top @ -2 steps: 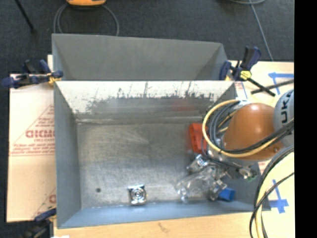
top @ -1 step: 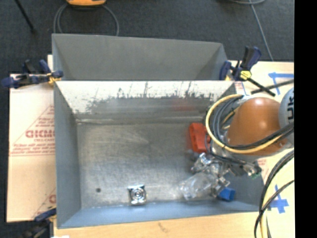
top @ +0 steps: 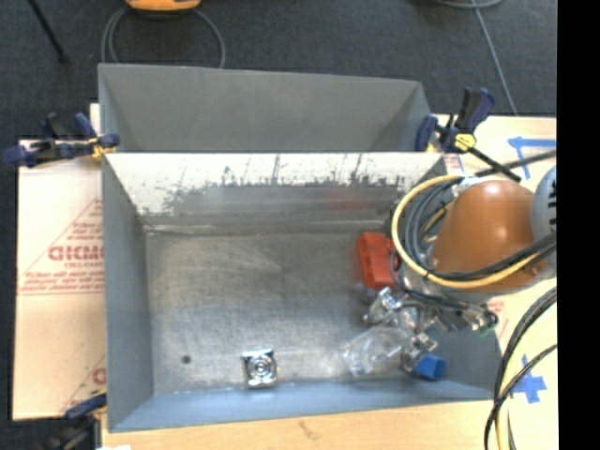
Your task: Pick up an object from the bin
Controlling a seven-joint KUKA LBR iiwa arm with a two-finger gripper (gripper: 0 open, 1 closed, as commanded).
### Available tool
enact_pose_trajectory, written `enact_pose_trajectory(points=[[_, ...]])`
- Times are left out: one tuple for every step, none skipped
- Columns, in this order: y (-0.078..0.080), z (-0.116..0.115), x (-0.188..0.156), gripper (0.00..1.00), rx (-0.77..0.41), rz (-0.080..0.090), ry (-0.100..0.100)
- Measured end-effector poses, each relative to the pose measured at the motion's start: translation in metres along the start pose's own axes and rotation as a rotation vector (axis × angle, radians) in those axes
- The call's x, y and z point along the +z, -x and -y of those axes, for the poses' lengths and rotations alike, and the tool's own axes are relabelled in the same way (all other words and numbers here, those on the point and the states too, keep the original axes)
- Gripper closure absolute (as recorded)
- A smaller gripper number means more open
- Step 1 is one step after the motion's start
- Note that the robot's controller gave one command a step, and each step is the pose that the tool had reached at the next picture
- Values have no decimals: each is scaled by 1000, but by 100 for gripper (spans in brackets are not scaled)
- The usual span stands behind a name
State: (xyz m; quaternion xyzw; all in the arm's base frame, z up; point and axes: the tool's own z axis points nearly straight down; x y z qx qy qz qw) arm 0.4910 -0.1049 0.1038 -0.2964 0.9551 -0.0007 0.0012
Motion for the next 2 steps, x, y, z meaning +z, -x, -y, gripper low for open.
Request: enact_pose_trajectory(points=[[0, 1, -17, 100, 2, 1, -1], [1, 3, -86, 100, 4, 3, -4]])
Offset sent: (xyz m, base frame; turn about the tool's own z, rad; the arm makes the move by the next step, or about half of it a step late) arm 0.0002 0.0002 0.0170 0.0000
